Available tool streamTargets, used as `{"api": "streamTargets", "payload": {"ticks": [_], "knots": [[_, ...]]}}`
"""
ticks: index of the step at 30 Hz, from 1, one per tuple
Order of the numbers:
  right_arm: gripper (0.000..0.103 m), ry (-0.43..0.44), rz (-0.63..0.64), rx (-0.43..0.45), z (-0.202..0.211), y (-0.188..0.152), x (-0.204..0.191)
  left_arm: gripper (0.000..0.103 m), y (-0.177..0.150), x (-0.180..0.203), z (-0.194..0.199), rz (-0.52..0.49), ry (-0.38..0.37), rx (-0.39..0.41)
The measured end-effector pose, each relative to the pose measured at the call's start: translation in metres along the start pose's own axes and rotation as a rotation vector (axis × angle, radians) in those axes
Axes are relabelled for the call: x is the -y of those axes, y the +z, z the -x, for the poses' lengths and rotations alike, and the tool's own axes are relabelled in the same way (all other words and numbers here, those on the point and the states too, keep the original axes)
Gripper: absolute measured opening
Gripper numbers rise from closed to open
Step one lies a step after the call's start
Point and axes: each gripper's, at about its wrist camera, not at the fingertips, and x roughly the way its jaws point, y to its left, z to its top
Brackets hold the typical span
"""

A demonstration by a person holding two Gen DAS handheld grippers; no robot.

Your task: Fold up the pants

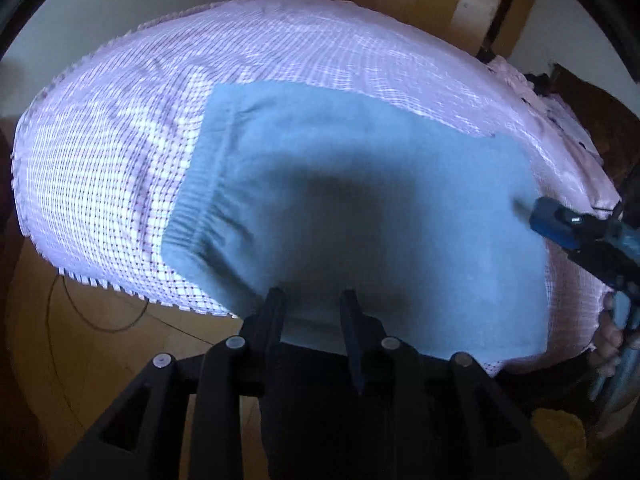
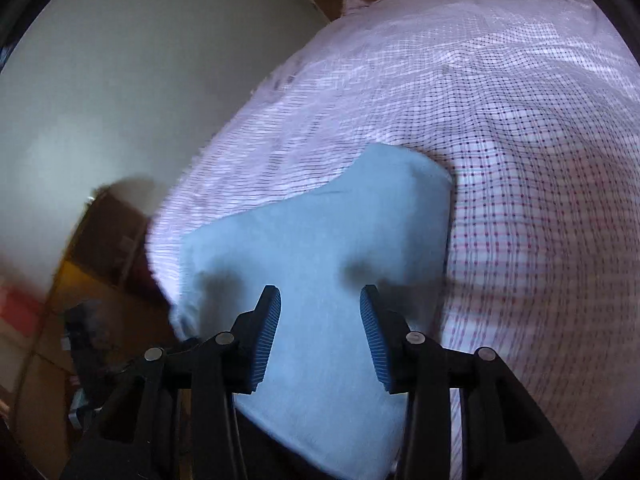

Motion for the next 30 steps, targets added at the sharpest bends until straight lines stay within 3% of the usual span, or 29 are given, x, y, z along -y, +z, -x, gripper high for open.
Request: {"api": "streamTargets", "payload": {"ticks": [2,3,4,8,9,11,13,16,20,23,30], "knots": [[0.009,-0.066,-0.003,0.012,-0.005,-0.001,0.008,0.03,0.0,-0.005,0.0,0.008,0.004,0.0],[0.004,-0.087,-0.005,0.008,-0.006,-0.002,0.013,0.03,0.0,-0.007,0.0,0.01,0.007,0.001],[0.0,-0.112,0.002,0.001,-0.005,-0.004,0.019,0.03,-0.001,-0.008,0.001,0.011,0.006,0.002],[0.0,-0.144,0.043,0.013,0.014,-0.014,0.024,0.03,-0.001,-0.006,0.003,0.012,0.014,0.011],[0.002,-0.158,0.045,0.014,0.02,-0.017,0.024,0.03,-0.001,-0.005,0.006,0.009,0.016,0.02],[0.021,-0.158,0.041,0.015,0.028,-0.02,0.026,0.03,-0.002,-0.002,0.013,-0.002,0.014,0.034],[0.029,-0.127,0.027,0.01,0.037,-0.028,0.028,0.03,-0.003,0.004,0.022,-0.015,0.008,0.052],[0.031,-0.061,-0.023,-0.031,0.034,-0.038,0.031,0.03,0.0,0.016,0.033,-0.047,-0.007,0.078],[0.032,-0.086,-0.055,-0.064,0.016,-0.048,0.037,0.033,0.002,0.029,0.028,-0.09,-0.022,0.081],[0.035,-0.052,-0.12,-0.096,0.005,-0.055,0.051,0.033,0.002,0.033,0.016,-0.094,-0.028,0.064],[0.044,0.005,-0.108,-0.111,0.002,-0.054,0.055,0.037,0.002,0.034,-0.002,-0.092,-0.032,0.05]]}}
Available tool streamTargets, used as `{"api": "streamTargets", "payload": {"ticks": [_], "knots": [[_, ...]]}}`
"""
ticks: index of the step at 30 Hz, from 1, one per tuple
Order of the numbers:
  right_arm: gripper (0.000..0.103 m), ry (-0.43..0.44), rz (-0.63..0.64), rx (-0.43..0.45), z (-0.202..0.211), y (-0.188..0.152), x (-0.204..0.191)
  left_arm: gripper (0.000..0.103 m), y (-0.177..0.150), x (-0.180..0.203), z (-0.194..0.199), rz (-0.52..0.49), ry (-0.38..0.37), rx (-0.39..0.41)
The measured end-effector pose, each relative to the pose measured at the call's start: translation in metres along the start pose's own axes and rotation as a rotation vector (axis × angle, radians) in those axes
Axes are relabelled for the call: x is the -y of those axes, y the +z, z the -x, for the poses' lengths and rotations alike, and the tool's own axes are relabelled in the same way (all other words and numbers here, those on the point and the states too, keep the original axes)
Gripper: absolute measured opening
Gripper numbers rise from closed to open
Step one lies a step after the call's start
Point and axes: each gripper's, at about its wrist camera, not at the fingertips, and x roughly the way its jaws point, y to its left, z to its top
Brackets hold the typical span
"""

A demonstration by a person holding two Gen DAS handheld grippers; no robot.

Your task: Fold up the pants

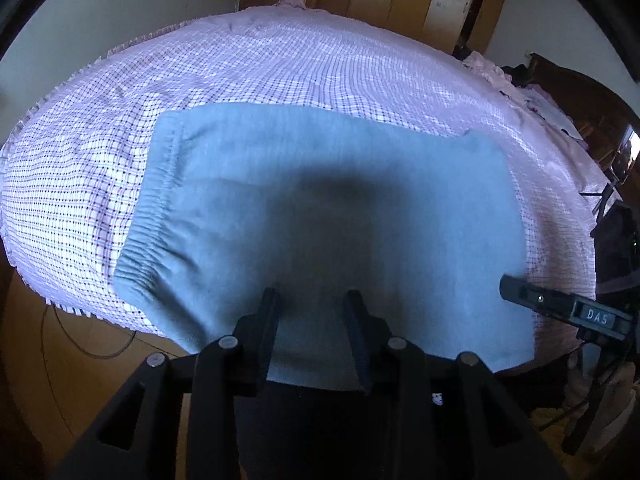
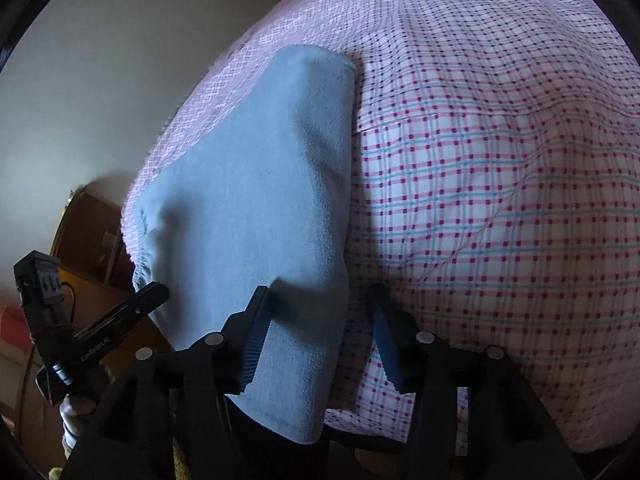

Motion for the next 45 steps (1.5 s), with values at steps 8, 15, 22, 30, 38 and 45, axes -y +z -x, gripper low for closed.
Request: {"api": "streamTargets", "payload": {"ticks": [8,15,22,30,38,45], "knots": [[0.042,0.061,-0.009,0.007,0.001,0.005,-0.024,0.038,0.0,0.006,0.001,-0.021,0.018,-0.003],[0.013,0.018,-0.011,0.037,0.002,-0.001,-0.026,0.038,0.001,0.019,0.015,-0.047,-0.037,0.017],[0.006,0.079,0.09,0.131,0.031,0.004,-0.061,0.038,-0.002,0.023,0.0,-0.029,-0.071,-0.019],[0.006,0.11,0.304,0.163,0.042,0.009,-0.115,0.038,0.006,0.009,0.02,-0.02,-0.022,0.019],[0.006,0.148,0.424,0.143,0.035,0.017,-0.153,0.038,0.019,-0.032,0.049,0.091,0.045,0.072],[0.006,0.153,0.503,0.134,0.032,0.02,-0.177,0.038,0.024,-0.051,0.063,0.135,0.085,0.094]]}}
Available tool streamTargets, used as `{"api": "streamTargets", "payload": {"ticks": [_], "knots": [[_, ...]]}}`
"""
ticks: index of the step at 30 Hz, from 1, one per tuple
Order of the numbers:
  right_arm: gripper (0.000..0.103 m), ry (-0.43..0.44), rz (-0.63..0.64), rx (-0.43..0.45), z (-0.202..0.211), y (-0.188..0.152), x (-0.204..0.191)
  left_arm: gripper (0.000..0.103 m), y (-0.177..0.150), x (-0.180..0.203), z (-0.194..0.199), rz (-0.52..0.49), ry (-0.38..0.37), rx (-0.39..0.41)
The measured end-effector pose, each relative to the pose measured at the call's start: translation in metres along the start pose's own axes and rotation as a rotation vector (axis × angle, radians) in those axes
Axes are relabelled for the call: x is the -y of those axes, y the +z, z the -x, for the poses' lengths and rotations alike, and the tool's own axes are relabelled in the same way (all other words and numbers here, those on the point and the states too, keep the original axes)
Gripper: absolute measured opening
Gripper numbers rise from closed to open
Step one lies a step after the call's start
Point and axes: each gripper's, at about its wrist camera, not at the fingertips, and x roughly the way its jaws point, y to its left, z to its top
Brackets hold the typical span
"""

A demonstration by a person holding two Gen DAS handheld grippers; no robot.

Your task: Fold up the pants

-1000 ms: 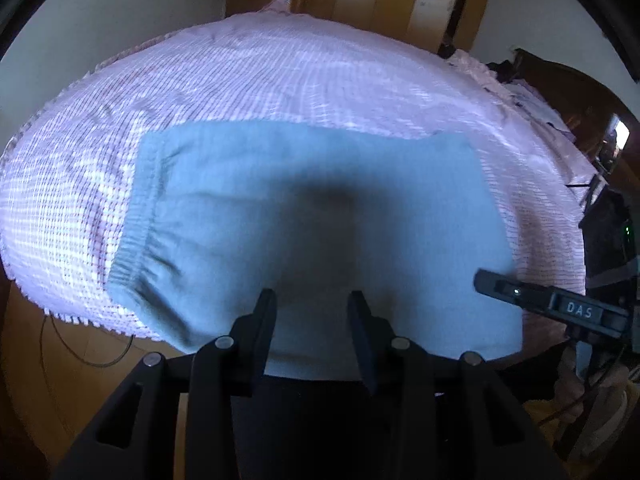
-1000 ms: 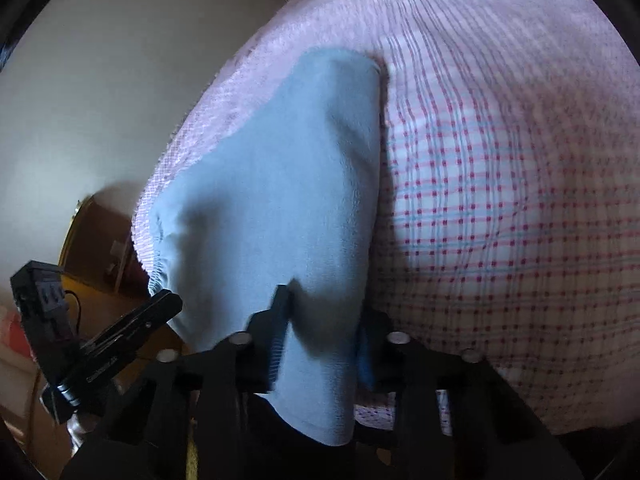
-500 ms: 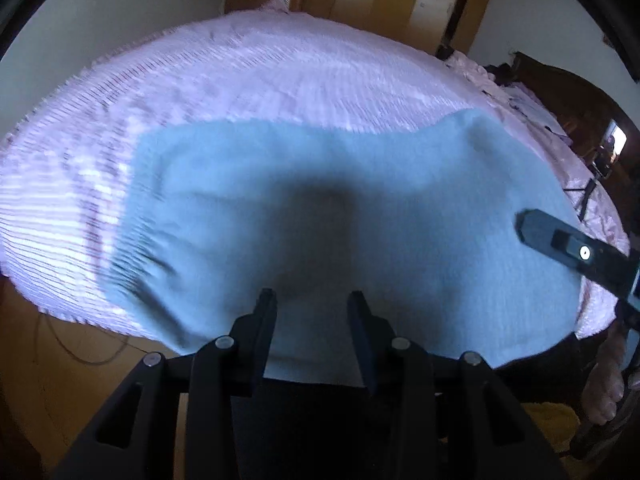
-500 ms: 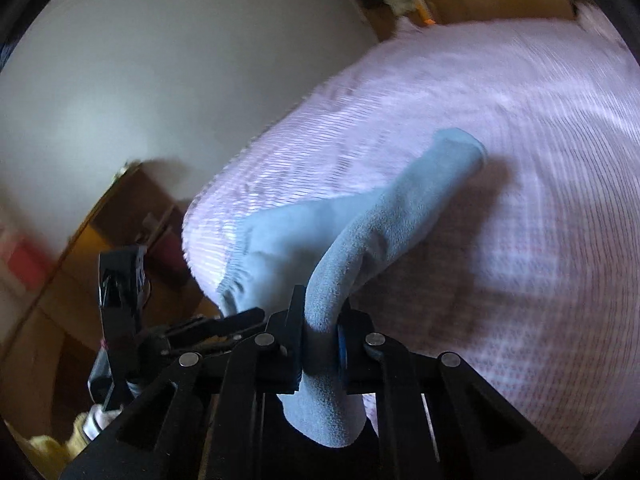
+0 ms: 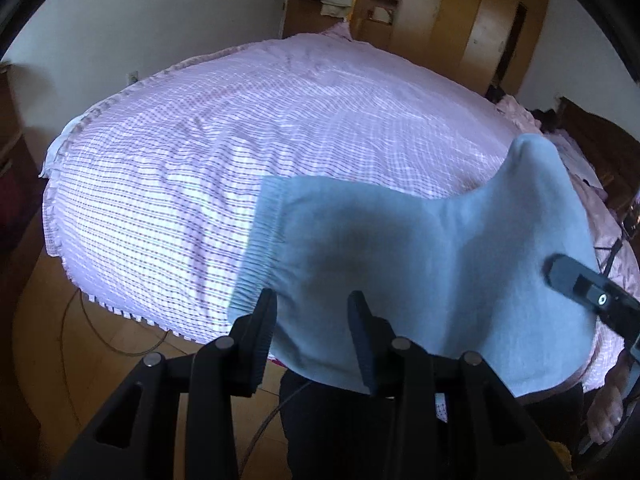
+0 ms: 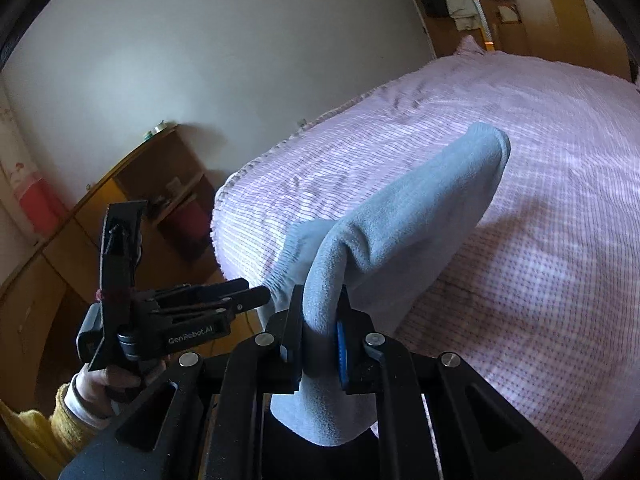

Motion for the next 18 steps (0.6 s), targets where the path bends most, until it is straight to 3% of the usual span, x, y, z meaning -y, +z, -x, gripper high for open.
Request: {"api": "streamTargets", "payload": {"ticks": [10,18], "knots": [[0.006,0.107,0.014,-0.036,-0.021,0.037,-0.022,0.038,0.009,-0.039,0.007,0.062,0.038,0.041],[0.006,0.15,0.015,-0.112,-0.076,0.039,-0.044,0.038,0.014,-0.077,-0.001,0.156,0.052,0.072]]}}
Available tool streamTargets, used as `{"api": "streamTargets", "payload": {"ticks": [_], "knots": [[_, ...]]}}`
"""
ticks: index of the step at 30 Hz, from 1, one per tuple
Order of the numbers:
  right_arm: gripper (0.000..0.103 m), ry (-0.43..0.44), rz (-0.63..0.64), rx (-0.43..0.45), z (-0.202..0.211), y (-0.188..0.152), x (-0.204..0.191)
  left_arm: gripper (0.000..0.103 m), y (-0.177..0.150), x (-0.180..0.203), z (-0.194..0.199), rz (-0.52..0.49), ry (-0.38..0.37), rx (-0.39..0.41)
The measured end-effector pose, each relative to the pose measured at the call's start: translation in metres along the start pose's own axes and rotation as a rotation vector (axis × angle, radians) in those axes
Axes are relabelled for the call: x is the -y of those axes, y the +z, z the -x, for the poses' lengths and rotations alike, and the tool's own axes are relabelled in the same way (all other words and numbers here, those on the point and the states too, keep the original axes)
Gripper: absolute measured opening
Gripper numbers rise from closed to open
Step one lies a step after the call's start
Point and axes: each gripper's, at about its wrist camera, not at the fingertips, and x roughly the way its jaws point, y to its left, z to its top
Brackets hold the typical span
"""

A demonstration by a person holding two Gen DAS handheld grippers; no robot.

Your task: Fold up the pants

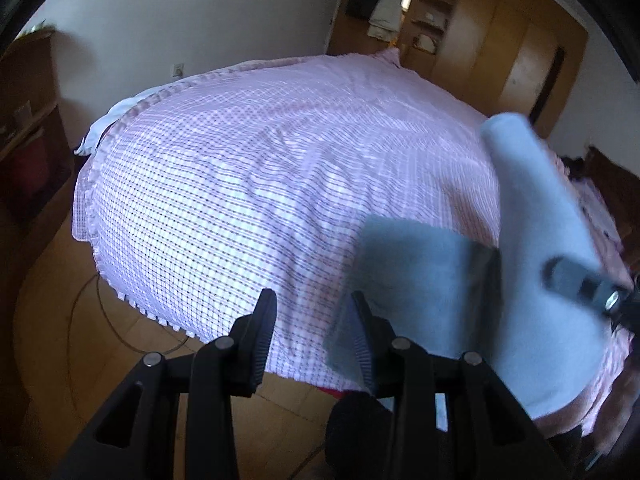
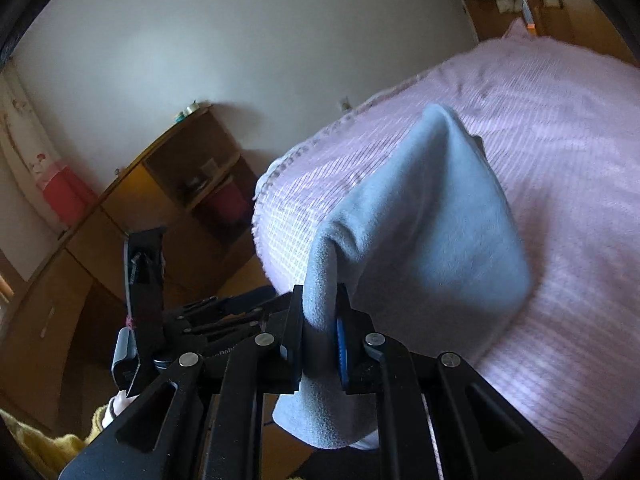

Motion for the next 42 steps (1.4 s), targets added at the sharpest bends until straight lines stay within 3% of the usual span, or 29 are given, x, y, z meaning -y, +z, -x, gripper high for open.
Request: {"api": "streamTargets", "payload": {"ticks": [6,11,14,19,25,28,32,36,39,42], "knots": [[0.006,0.006,-0.023,-0.068,-0.056,0.001,0.002,0.038,0.008,-0.021,-0.014,0.091,-0.033,0.014],[0.014,-0.08,-0.058,-0.126,-0.093,-0.001,0.005,0.038,0.01,-0.032,-0.013,0.169,-0.09,0.045],[0.026,-0.058,-0.083,-0.1,-0.087,-0.004,0.004,0.038,0.012,-0.033,-0.01,0.18,-0.065,0.077],[0.027,-0.075,-0.008,-0.097,-0.064,-0.01,-0.006,0.038,0.013,-0.027,-0.01,0.155,-0.086,0.077],[0.029,-0.245,0.06,-0.063,-0.03,-0.027,0.003,0.043,0.012,-0.004,-0.02,0.068,-0.177,0.041],[0.038,-0.294,0.022,-0.079,-0.017,-0.037,0.024,0.049,0.011,0.005,-0.038,0.027,-0.24,-0.008],[0.038,-0.349,-0.093,-0.118,-0.014,-0.05,0.058,0.05,0.013,0.007,-0.063,0.022,-0.191,-0.081],[0.042,-0.252,-0.244,-0.16,-0.031,-0.056,0.085,0.05,0.017,0.004,-0.079,0.03,-0.238,-0.14],[0.043,-0.182,-0.281,-0.144,-0.041,-0.051,0.092,0.052,0.02,0.004,-0.085,0.022,-0.278,-0.15],[0.052,-0.138,-0.331,-0.135,-0.06,-0.043,0.098,0.056,0.018,0.006,-0.096,0.048,-0.336,-0.164]]}}
